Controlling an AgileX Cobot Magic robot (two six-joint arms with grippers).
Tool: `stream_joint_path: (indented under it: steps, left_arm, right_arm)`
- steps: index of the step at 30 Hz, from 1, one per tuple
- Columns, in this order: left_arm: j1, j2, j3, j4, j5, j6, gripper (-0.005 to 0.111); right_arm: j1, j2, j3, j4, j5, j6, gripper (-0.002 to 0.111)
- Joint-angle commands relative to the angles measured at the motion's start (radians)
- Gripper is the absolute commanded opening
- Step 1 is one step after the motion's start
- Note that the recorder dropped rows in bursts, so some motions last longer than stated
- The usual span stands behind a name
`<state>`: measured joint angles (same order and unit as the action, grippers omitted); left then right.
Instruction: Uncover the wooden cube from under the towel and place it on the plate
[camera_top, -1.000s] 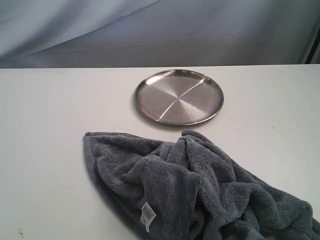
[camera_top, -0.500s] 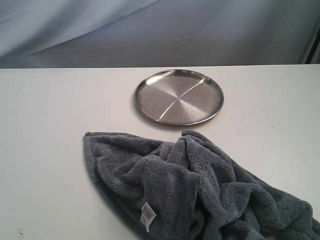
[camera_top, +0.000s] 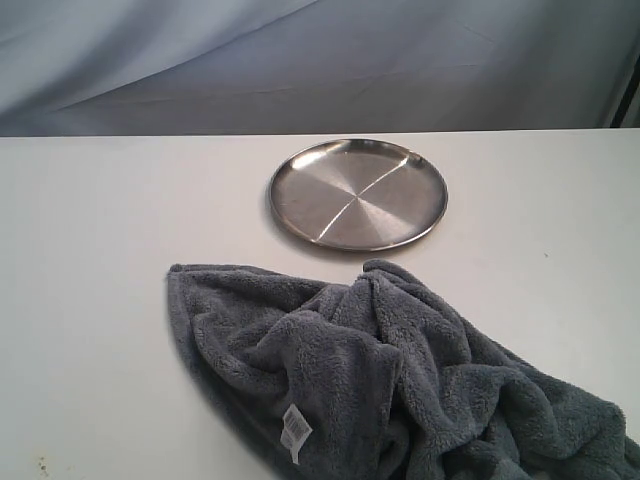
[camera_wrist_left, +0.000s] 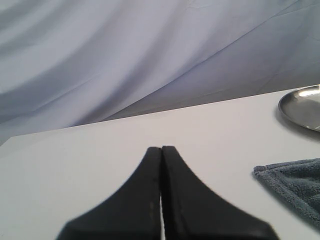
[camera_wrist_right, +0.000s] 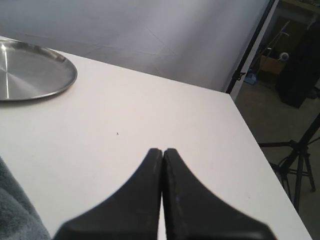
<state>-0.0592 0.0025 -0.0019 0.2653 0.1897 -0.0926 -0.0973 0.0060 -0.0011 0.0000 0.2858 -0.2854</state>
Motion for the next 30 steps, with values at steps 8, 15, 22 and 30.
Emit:
stream_joint_path:
  steps: [8,15,22,30]
  left_arm:
    - [0.001,-0.003,0.002,-0.009,-0.003,-0.003,0.000]
    - [0.001,-0.003,0.002,-0.009,-0.003,-0.003,0.000]
    - [0.001,-0.003,0.002,-0.009,-0.003,-0.003,0.000]
    - [0.001,-0.003,0.002,-0.009,-0.003,-0.003,0.000]
  right_arm:
    - [-0.005,-0.006,0.001,0.482,-0.350,0.005,0.000]
    - [-0.005,-0.006,0.001,0.518,-0.363,0.005,0.000]
    - [-0.005,-0.006,0.001,0.518,-0.365,0.005,0.000]
    - [-0.005,-0.006,0.001,0.518,-0.367,0.275,0.000]
